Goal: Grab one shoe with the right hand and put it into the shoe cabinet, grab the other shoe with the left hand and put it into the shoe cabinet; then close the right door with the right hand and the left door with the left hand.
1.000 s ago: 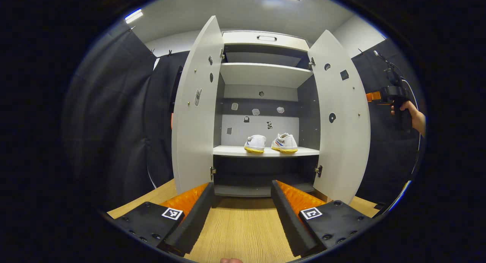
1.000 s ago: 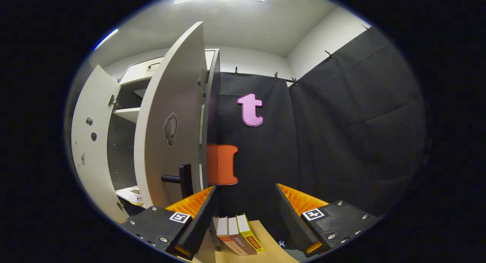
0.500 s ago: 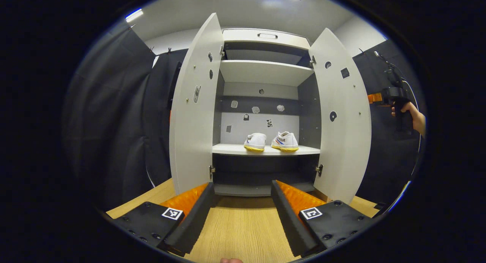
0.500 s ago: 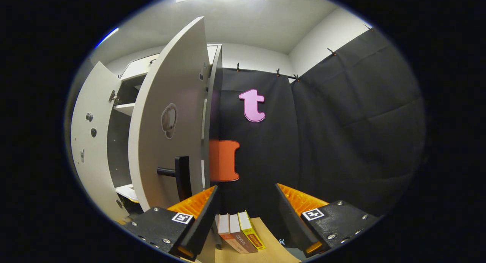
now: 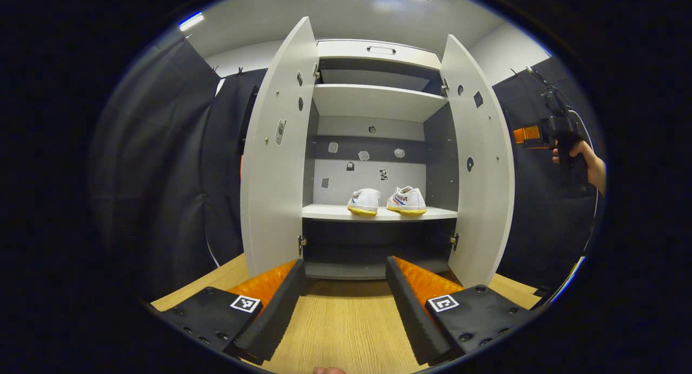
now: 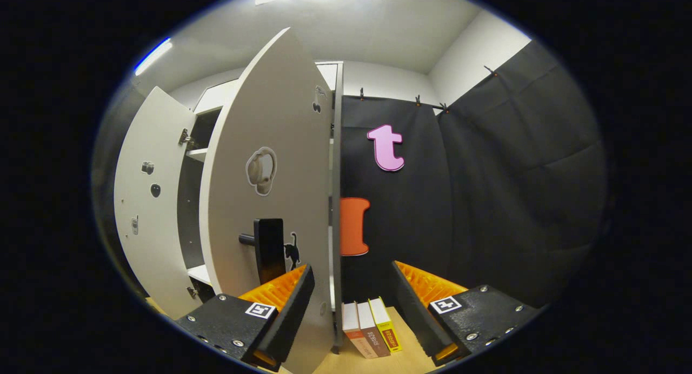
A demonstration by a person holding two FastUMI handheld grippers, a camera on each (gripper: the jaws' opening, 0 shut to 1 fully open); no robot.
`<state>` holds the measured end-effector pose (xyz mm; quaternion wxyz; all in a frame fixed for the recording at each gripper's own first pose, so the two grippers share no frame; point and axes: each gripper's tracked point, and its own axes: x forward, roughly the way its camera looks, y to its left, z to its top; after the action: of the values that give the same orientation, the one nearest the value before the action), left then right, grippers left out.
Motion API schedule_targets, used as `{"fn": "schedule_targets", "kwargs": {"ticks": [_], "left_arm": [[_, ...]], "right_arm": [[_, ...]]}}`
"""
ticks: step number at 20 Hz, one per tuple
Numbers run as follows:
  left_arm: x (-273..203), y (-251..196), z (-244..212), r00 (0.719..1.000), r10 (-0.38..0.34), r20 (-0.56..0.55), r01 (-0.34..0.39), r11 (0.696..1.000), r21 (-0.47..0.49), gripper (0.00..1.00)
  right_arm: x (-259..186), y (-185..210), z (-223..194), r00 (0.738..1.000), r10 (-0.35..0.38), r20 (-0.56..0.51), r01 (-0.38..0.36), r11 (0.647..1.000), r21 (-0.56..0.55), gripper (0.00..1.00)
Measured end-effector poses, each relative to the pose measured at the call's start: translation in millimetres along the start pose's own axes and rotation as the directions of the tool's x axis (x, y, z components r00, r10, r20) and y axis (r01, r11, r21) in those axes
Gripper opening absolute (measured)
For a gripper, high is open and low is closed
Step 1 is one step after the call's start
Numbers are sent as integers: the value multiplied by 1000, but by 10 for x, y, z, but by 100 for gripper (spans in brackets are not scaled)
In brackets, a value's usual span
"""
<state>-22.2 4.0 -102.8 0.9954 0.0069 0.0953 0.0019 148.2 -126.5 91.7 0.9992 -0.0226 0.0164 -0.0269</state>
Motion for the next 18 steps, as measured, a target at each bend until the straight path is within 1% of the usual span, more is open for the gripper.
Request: {"fn": "schedule_targets", "kwargs": {"ticks": [1, 2, 5, 8, 9, 12, 13, 15, 16, 17, 18], "left_arm": [[-1, 33, -4, 1000, 7, -2, -7, 1000, 0, 94], [-10, 70, -8, 1000, 14, -2, -14, 1000, 0, 97], [-38, 199, -5, 999, 40, -3, -40, 999, 4, 97], [-73, 324, 7, 998, 68, -1, -68, 998, 5, 97], [-100, 369, 5, 997, 79, 0, -79, 997, 5, 99], [-141, 478, 13, 995, 103, -2, -103, 995, 3, 96], [-159, 507, 28, 994, 111, 0, -111, 994, 5, 96], [-178, 555, 59, 992, 124, 8, -124, 992, 1, 97], [-174, 561, 90, 992, 125, 11, -125, 992, -5, 99], [-159, 562, 118, 992, 126, 15, -125, 992, -9, 94], [-156, 555, 147, 992, 124, 20, -124, 992, -13, 99]], "right_arm": [[20, 99, -6, 1000, 19, 1, -19, 1000, 1, 88], [45, 195, -1, 999, 38, 4, -38, 999, -3, 88], [137, 427, -11, 996, 86, 8, -86, 996, -17, 88], [277, 748, -83, 989, 146, -6, -146, 989, 10, 89], [345, 872, -95, 986, 165, -8, -165, 986, 19, 89], [505, 1062, -122, 984, 179, -5, -178, 984, 28, 92], [516, 1108, -119, 983, 182, -2, -182, 983, 37, 97], [456, 1180, -98, 981, 193, 6, -193, 980, 51, 98], [403, 1195, -80, 981, 191, 13, -191, 980, 49, 97], [342, 1185, -68, 982, 186, 20, -187, 982, 38, 92], [257, 1178, -66, 983, 181, 28, -181, 983, 23, 92]]}}
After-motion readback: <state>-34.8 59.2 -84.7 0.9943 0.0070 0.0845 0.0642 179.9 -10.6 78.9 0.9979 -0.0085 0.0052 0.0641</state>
